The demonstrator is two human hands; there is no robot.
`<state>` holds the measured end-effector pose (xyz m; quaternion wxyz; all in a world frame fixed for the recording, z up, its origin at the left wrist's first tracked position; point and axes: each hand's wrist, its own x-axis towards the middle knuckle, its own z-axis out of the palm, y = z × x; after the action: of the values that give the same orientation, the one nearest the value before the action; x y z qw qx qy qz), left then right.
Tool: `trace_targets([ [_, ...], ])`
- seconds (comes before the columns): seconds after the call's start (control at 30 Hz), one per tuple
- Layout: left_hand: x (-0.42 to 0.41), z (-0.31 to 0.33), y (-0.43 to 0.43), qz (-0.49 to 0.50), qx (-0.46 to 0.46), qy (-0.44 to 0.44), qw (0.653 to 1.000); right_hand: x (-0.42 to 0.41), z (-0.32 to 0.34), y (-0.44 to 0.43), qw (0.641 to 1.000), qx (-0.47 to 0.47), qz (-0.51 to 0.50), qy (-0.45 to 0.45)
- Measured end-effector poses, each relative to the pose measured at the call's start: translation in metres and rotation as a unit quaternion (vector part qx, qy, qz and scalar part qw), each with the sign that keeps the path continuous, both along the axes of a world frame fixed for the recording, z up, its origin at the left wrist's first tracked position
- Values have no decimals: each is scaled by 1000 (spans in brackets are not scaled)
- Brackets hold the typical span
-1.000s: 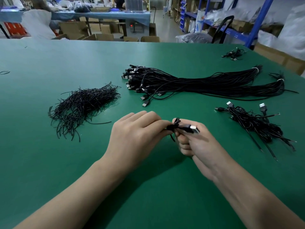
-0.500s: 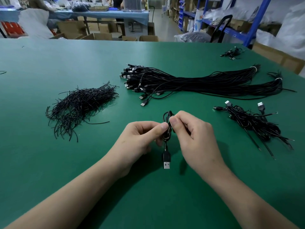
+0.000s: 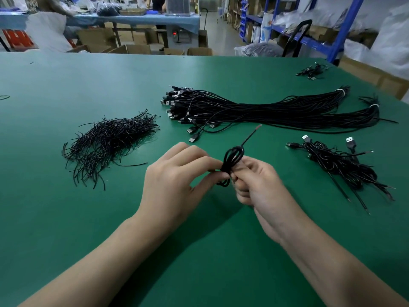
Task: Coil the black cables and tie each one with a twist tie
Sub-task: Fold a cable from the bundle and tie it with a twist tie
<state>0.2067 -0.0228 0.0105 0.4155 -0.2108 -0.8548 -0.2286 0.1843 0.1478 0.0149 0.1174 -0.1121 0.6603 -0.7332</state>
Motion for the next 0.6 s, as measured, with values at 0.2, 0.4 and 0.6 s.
trace_targets([
  [0.2, 0, -1, 4, -115, 346, -414, 834, 2, 4, 6, 902, 223, -119, 350],
  [0.4, 0, 0, 6, -178, 412, -482, 752, 3, 5, 6, 869, 272, -114, 398],
  [0.6, 5, 8, 10, -167, 394, -393, 814, 3, 5, 5, 913, 229, -88, 327],
])
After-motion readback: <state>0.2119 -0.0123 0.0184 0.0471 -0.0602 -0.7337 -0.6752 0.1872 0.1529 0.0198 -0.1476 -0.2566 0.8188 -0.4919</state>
